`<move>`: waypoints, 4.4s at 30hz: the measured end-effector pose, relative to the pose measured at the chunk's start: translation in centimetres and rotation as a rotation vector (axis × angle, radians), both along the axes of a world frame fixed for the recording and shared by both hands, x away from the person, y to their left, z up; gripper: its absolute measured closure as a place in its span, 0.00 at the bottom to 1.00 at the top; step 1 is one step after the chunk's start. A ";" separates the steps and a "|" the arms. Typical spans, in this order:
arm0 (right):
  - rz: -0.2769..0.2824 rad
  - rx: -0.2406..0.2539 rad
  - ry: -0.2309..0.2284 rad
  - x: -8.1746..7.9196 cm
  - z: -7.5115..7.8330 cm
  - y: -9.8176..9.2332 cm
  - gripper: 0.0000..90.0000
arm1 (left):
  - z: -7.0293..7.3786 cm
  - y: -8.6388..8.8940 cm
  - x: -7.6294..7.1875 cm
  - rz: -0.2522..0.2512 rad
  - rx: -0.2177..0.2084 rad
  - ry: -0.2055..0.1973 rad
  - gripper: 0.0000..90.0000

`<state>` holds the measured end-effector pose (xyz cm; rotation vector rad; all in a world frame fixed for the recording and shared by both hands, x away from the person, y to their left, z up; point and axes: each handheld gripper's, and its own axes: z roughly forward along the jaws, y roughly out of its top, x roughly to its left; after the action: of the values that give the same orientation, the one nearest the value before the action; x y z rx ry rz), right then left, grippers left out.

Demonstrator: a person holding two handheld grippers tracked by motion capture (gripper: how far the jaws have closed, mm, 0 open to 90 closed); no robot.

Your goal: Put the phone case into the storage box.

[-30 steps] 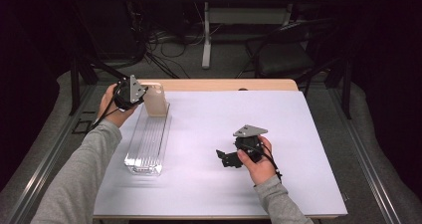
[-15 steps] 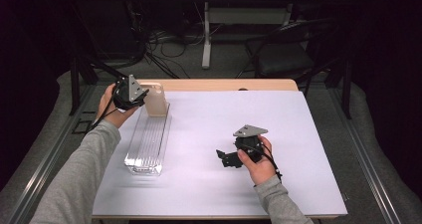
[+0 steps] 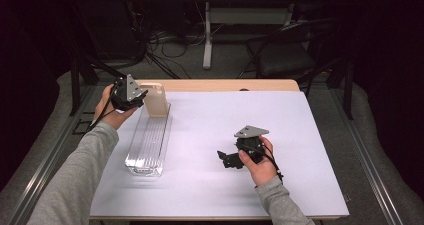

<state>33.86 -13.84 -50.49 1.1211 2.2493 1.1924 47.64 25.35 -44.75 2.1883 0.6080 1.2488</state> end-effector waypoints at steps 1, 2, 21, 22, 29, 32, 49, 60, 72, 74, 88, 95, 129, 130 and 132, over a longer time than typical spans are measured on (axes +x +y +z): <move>-0.001 0.001 0.002 0.0 0.0 0.0 0.00 | 0.0 0.0 0.0 0.003 -0.002 0.002 0.42; -0.003 0.001 0.001 0.0 0.0 0.0 0.00 | 0.1 0.0 -0.1 0.004 -0.004 0.002 0.42; -0.001 -0.004 0.001 0.0 0.0 0.0 0.00 | 0.6 0.3 -0.2 -0.012 -0.088 0.062 0.37; -0.001 -0.005 0.001 0.0 0.0 0.0 0.00 | 0.6 0.4 -0.2 -0.015 -0.100 0.071 0.36; -0.001 -0.005 0.001 -0.1 0.0 0.0 0.00 | 1.3 1.0 -0.3 -0.037 -0.245 0.165 0.33; 0.000 -0.004 0.001 -0.1 0.0 0.0 0.00 | 1.7 1.4 -0.3 -0.045 -0.329 0.211 0.32; 0.001 -0.004 -0.002 -0.1 0.0 0.1 0.00 | 3.1 3.0 -0.6 -0.003 -0.616 0.317 0.24; 0.001 -0.003 -0.004 -0.1 0.0 0.0 0.00 | 3.7 2.8 -1.6 0.001 -0.595 0.343 0.17; -0.002 0.002 -0.005 -0.1 0.1 -0.1 0.00 | 4.4 2.6 -2.5 -0.024 -0.644 0.364 0.05; -0.002 0.001 -0.007 -0.1 0.1 -0.1 0.00 | 4.5 2.5 -2.7 -0.028 -0.648 0.370 0.05; 0.000 0.009 -0.007 -0.2 0.3 -0.1 0.00 | 5.3 1.7 -3.7 -0.054 -0.597 0.383 0.01; -0.003 0.015 -0.010 -0.2 0.5 -0.2 0.00 | 5.6 1.0 -4.2 -0.083 -0.605 0.400 0.01; 0.030 0.013 -0.064 -2.1 4.5 -1.2 0.00 | 6.4 1.0 -10.1 -0.157 -0.603 0.452 0.02; 0.037 0.020 -0.058 -2.2 4.6 -1.3 0.00 | 6.4 1.0 -10.3 -0.162 -0.603 0.452 0.02; 0.043 0.030 -0.052 -2.4 4.6 -1.5 0.00 | 6.3 1.0 -10.7 -0.165 -0.611 0.454 0.03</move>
<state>31.45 -15.38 -45.85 1.0457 2.2343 1.2614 36.97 26.35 -38.48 1.9311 0.8331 0.3909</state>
